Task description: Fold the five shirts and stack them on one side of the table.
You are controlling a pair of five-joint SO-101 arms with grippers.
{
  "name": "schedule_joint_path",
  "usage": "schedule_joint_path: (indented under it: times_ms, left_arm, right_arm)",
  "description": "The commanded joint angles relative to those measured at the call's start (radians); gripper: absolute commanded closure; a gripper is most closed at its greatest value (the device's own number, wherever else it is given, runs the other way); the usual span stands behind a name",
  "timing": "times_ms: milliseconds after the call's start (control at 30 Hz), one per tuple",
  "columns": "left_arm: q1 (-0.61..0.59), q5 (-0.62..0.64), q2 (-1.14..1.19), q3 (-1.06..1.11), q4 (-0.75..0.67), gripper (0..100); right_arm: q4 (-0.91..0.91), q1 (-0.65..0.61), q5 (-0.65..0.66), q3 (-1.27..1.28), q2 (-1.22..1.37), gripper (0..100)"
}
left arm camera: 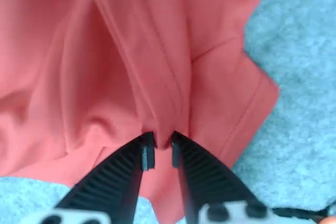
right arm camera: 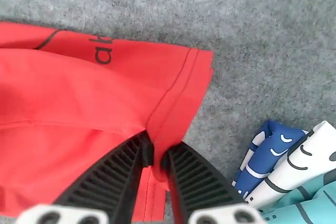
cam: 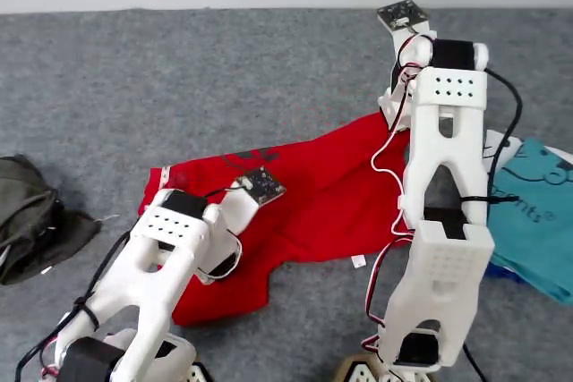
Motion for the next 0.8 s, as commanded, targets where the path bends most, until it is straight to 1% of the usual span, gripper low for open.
schedule_joint_path:
  times_ms: [0, 133, 200, 367, 500, 767]
  left_arm:
    - [0.002, 0.015, 0.003, -0.053, -0.005, 91]
    - [0.002, 0.052, 0.012, -0.047, -0.008, 84]
    - [0.003, 0.061, 0.012, -0.047, -0.012, 82]
    - [0.002, 0.066, 0.014, -0.019, -0.072, 82]
    - [0.002, 0.1, 0.005, -0.024, -0.075, 82]
    - [0.0, 0.098, 0.055, 0.001, -0.098, 82]
  right_arm:
    - [0.012, 0.012, 0.009, -0.051, -0.018, 99.0]
    - [0.012, 0.013, 0.009, -0.051, -0.018, 99.0]
    - [0.012, 0.013, 0.009, -0.051, -0.018, 99.0]
    - [0.012, 0.013, 0.009, -0.051, -0.018, 99.0]
    - [0.025, 0.019, 0.009, -0.055, -0.018, 99.0]
    - [0.033, 0.036, 0.009, -0.055, -0.019, 99.0]
